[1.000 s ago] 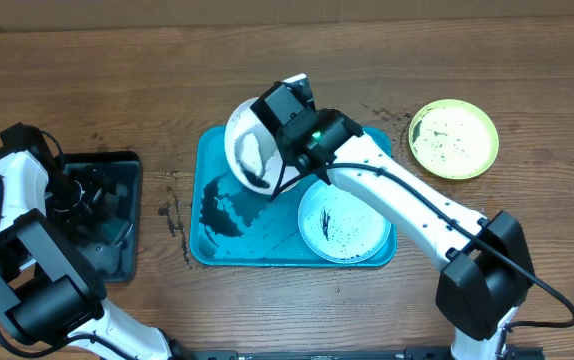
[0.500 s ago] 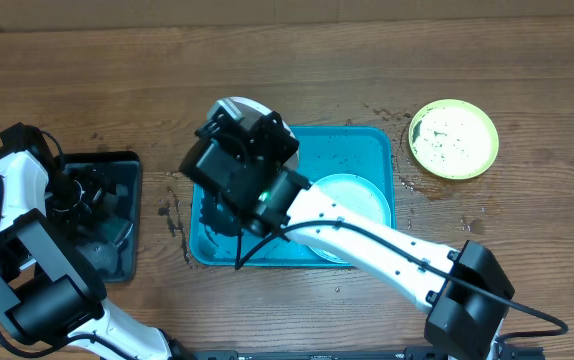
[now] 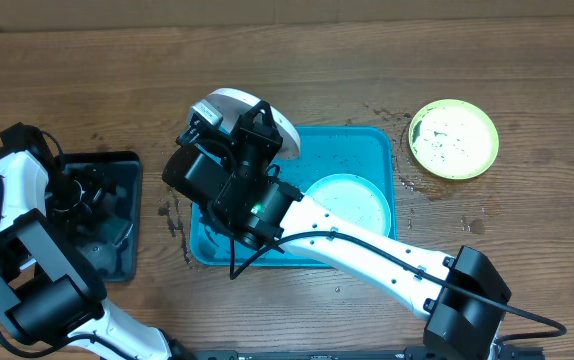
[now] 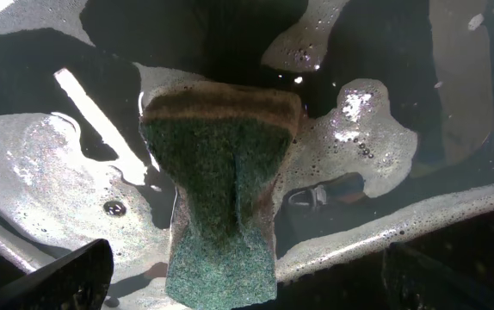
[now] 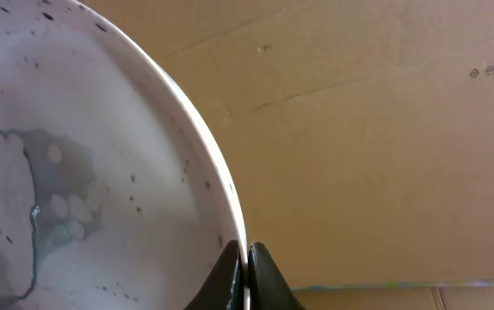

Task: Clean dirty plates on tray and stack at the side
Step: 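Carry the white plate right and stack it on the yellow plate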

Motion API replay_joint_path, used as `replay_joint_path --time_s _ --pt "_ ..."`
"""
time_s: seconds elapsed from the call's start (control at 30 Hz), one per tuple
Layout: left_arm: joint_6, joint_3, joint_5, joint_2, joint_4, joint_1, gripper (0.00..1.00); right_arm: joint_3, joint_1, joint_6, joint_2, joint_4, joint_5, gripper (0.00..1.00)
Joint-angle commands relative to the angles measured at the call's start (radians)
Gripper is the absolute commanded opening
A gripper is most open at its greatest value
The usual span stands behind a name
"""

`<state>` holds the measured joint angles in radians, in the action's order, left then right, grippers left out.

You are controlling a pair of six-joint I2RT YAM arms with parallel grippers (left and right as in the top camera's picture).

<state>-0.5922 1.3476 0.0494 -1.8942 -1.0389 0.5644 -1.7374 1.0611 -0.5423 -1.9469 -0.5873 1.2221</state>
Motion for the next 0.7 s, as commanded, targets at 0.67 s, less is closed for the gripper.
replay_joint_path --time_s 0.67 --pt "0.009 0.003 0.006 -0.002 0.002 -0.002 1.0 -0.131 -0.591 0.73 0.038 -0.476 -1.466 0.04"
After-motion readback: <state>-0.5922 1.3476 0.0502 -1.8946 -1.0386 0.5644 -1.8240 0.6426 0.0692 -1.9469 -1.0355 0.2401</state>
